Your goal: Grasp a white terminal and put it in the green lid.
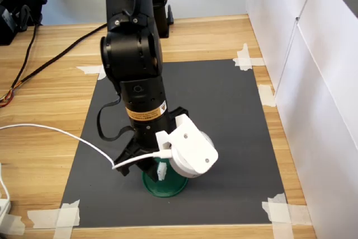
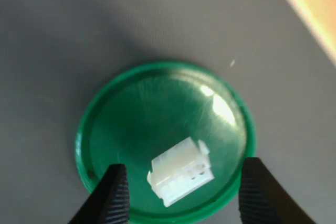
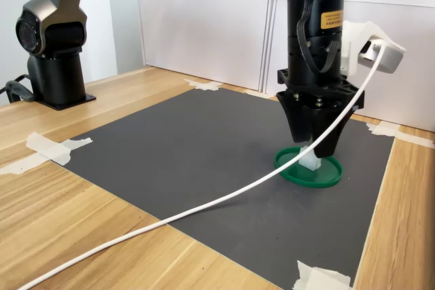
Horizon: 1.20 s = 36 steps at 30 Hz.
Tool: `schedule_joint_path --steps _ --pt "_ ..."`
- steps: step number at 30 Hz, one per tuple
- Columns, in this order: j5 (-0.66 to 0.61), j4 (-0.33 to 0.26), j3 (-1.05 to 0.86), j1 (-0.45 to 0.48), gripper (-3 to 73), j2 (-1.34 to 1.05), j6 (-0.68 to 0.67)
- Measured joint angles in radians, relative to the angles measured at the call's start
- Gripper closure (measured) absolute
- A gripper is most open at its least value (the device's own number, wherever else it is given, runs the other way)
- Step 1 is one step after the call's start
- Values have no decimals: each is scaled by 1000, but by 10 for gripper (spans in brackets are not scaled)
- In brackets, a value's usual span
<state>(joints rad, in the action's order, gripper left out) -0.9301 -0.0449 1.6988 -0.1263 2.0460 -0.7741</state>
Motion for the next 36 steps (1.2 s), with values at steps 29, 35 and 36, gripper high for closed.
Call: schedule_joint_path --steps 29,35,36 --pt "611 -249 -603 0 715 -929 419" --pt "618 -218 -844 0 715 -1196 552" --pt "616 -218 -892 0 715 -1246 556"
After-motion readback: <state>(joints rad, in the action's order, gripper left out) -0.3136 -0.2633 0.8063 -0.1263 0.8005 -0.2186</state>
